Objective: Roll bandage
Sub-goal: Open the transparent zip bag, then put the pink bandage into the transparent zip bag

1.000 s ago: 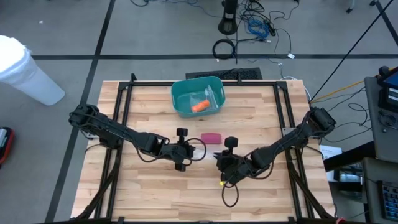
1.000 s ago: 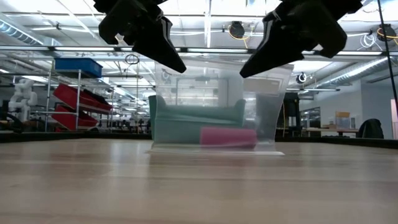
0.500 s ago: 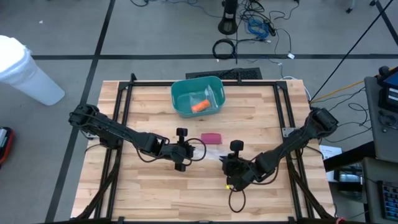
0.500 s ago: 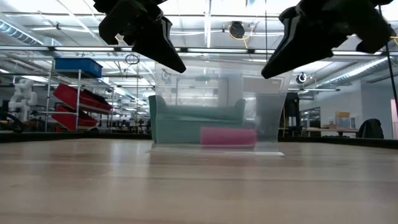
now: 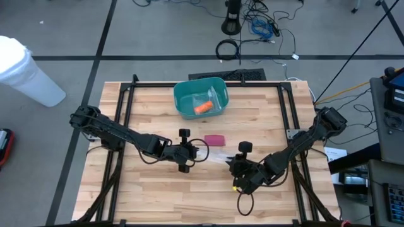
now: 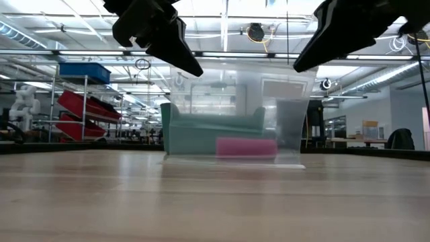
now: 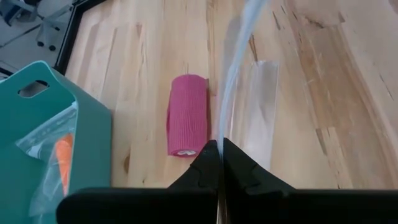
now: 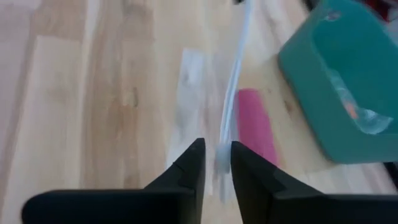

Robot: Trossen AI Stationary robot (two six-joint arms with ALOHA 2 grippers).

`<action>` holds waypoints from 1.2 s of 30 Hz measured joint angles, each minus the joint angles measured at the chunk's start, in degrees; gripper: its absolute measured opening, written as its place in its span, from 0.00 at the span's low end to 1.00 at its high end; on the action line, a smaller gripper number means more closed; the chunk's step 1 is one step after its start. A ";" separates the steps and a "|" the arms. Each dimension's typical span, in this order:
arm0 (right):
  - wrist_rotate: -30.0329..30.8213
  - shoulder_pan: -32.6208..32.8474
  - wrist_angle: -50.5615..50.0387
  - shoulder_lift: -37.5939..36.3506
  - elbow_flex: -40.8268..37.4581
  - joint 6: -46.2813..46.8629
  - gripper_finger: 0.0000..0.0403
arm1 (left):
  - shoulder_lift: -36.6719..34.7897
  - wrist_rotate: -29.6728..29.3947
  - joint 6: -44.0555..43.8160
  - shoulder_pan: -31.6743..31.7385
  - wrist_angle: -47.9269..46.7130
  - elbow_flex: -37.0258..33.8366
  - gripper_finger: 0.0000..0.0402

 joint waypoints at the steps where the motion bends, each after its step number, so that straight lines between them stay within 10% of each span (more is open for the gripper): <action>1: 1.27 0.00 0.17 -0.01 -0.01 0.37 0.16 | 0.00 0.00 0.00 0.00 0.16 0.00 0.00; 13: 3.65 0.89 7.70 -2.99 0.01 -7.14 0.30 | 0.00 -0.35 0.17 -0.02 0.93 0.00 0.00; 24: -7.49 -8.62 22.44 -2.64 0.12 -18.68 0.24 | 4.94 1.35 11.25 -0.82 4.42 0.02 0.00; 36: -5.12 -9.20 24.73 5.27 0.09 -17.00 0.20 | 5.44 0.87 13.07 -1.05 4.78 0.04 0.00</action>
